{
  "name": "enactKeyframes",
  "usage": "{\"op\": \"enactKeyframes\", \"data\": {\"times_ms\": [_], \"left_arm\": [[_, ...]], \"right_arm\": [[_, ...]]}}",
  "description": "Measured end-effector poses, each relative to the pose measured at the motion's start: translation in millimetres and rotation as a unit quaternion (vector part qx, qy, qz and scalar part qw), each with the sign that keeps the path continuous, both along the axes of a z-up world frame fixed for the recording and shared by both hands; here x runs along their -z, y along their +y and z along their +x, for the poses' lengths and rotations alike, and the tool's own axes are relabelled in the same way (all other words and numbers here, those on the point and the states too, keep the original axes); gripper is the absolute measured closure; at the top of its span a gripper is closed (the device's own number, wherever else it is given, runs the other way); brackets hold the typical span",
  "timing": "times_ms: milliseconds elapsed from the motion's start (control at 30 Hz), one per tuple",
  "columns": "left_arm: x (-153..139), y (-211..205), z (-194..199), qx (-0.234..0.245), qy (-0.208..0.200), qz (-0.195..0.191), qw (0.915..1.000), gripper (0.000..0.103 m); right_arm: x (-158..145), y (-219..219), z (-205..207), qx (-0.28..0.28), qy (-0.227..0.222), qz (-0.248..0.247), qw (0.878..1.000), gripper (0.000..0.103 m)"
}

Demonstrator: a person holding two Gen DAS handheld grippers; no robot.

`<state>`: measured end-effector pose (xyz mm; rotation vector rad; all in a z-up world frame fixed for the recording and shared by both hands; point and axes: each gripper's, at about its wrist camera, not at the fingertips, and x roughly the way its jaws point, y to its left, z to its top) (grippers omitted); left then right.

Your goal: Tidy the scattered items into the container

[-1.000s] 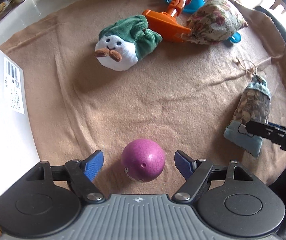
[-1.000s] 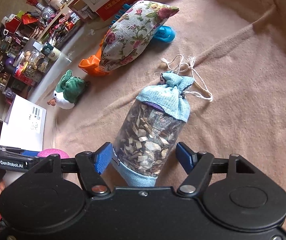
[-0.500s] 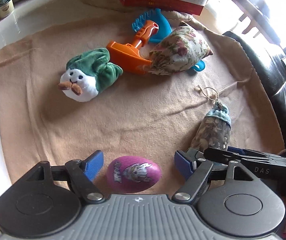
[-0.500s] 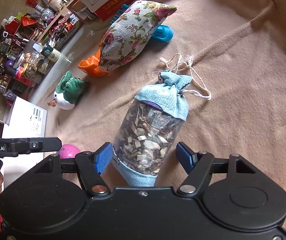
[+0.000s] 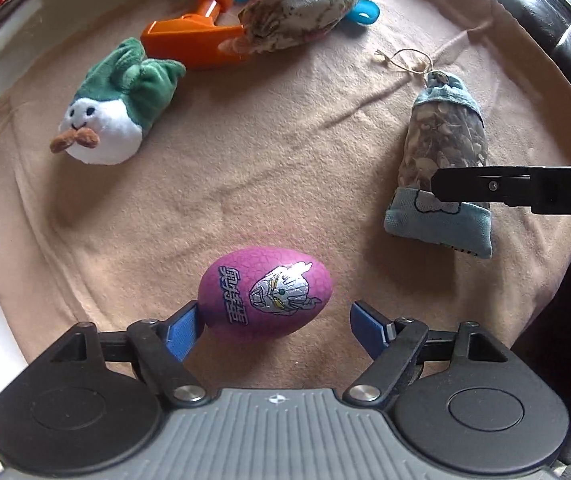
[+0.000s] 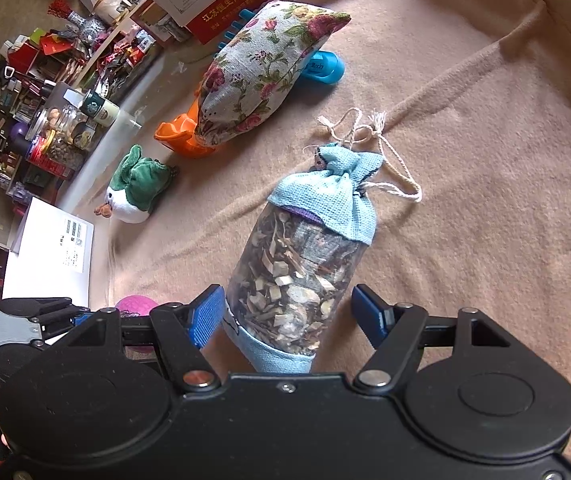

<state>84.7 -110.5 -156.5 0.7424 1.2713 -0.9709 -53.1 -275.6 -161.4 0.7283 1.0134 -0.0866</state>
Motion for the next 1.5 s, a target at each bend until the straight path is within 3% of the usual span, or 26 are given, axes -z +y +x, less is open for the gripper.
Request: {"op": "enactKeyframes", "data": {"times_ms": [133,300,467,533,667,800,867,933,967,1100,1400,1467,1500], "left_arm": [[-1.1,2.5,7.0,-0.03,0.0,-0.001,0.9996,0.023],[-11.8,2.4,5.6,0.0,-0.041,-0.024,0.9989,0.023],[-21.7,6.1,2.5,0.046,-0.093,-0.045,0.9936,0.023],[-23.1,11.8,-3.5,0.089,-0.099,-0.054,0.9897,0.023],[-15.4,22.9,-15.8,0.16,-0.124,-0.034,0.9788,0.023],[-6.1,27.9,-4.8,0.124,-0.106,-0.016,0.9865,0.024],[-3.2,28.3,1.8,0.105,-0.092,-0.012,0.9902,0.032],[-1.9,27.4,11.7,0.071,-0.079,-0.009,0.9943,0.05],[-2.0,27.7,17.1,0.052,-0.073,-0.011,0.9959,0.053],[-3.9,29.8,31.1,-0.006,-0.046,-0.032,0.9984,0.053],[-1.8,12.8,29.0,-0.034,-0.046,-0.032,0.9979,0.052],[-1.5,10.6,28.3,-0.035,-0.047,-0.027,0.9979,0.052],[-1.8,9.9,28.3,-0.036,-0.047,-0.027,0.9979,0.052]], "right_arm": [[0.4,-1.0,-0.7,0.001,-0.001,0.003,1.0,0.035],[0.6,-0.8,-0.5,0.0,-0.001,0.004,1.0,0.035],[0.8,-0.9,-0.8,-0.002,-0.002,0.004,1.0,0.035],[1.2,-1.3,-1.1,-0.002,-0.002,0.005,1.0,0.035],[1.0,-1.4,-0.8,-0.005,-0.002,0.004,1.0,0.035],[0.8,-0.6,-0.9,-0.004,-0.002,0.003,1.0,0.034],[1.0,-0.3,-1.0,-0.004,-0.003,0.004,1.0,0.034],[1.0,0.2,-1.0,-0.003,-0.003,0.003,1.0,0.034],[1.1,0.2,-1.1,-0.003,-0.002,0.003,1.0,0.034],[1.0,0.1,-0.9,-0.002,-0.002,0.005,1.0,0.034],[0.6,0.8,-0.3,-0.001,-0.002,0.004,1.0,0.034],[0.0,1.1,-0.5,-0.004,-0.006,0.004,1.0,0.037],[-0.4,1.7,-0.5,-0.004,-0.007,0.003,1.0,0.045]]}}
